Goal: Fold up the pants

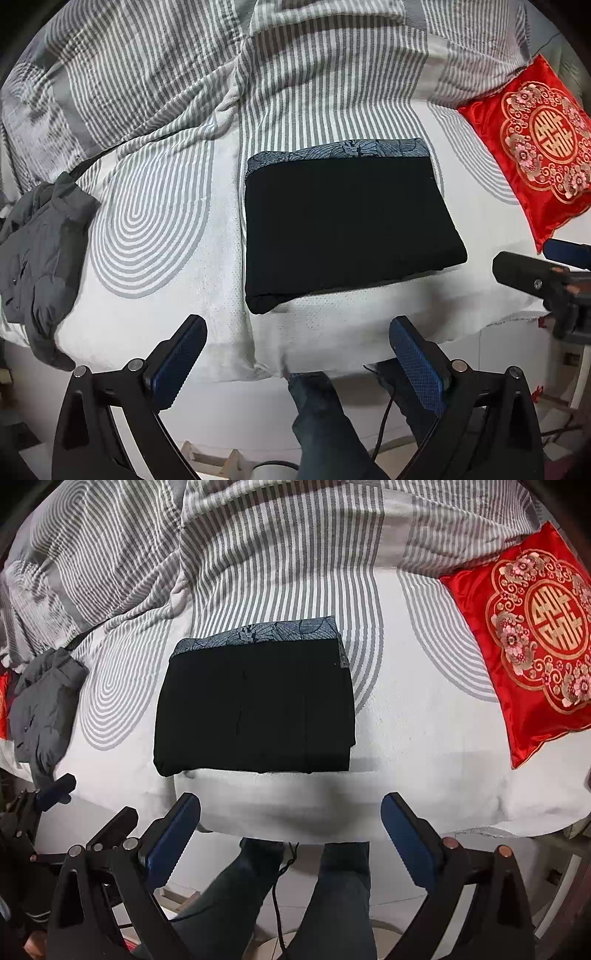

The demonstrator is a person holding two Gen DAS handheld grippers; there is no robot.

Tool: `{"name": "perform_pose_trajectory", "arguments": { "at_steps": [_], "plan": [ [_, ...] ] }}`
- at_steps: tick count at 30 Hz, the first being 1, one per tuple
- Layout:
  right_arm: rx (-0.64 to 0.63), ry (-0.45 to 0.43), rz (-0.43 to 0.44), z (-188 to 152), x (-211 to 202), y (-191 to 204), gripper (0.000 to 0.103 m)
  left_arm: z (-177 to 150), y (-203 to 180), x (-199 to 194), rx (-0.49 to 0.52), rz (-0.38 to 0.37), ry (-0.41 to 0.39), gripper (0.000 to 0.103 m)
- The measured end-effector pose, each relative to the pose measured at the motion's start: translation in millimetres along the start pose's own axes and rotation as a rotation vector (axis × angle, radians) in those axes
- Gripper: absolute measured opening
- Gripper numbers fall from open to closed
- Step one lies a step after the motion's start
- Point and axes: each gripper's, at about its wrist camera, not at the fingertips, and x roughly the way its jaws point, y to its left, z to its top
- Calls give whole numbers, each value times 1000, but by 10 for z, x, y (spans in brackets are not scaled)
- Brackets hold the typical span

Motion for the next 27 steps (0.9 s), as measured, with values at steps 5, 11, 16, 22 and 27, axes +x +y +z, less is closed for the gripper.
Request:
{"name": "perform_pose_trajectory", "arguments": {
  "at_steps": [5,11,16,22,27],
  "plan": [
    [-13,23,7,9,58,1,99,-14,-34,12,3,12,3,100],
    [-6,29,22,26,69,13,99,22,-31,-22,10,20,-9,100],
    [-9,24,21,12,51,22,99,46,-25,-25,10,17,-12,100],
    [-3,20,12,16,34,4,99,51,-41,-23,11,10,-13,100],
    [-4,20,8,25,20,2,99,53,-48,-23,11,6,-14,100]
  ]
}}
